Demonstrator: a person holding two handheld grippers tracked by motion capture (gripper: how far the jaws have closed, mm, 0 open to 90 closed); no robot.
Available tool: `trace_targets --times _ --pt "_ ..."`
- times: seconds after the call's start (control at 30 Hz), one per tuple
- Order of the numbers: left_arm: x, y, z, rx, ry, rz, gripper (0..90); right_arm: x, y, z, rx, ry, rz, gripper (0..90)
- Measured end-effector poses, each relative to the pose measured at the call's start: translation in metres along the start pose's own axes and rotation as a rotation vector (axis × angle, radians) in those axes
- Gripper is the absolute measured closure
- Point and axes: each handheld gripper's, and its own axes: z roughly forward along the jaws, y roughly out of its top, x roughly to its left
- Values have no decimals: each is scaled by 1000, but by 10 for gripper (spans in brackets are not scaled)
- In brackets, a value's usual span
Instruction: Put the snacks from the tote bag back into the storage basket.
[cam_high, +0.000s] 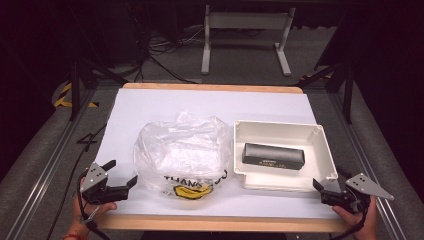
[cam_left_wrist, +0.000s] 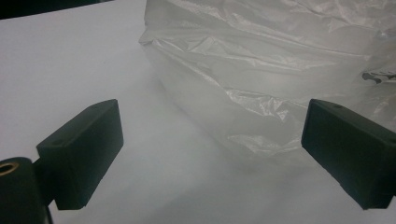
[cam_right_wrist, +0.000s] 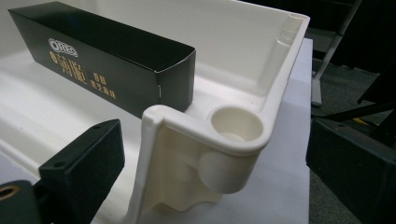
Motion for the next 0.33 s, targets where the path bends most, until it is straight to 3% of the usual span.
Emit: trace_targets --times 0.33 --pt "0 0 1 -1 2 -3 64 0 0 -1 -5 8 -4 52"
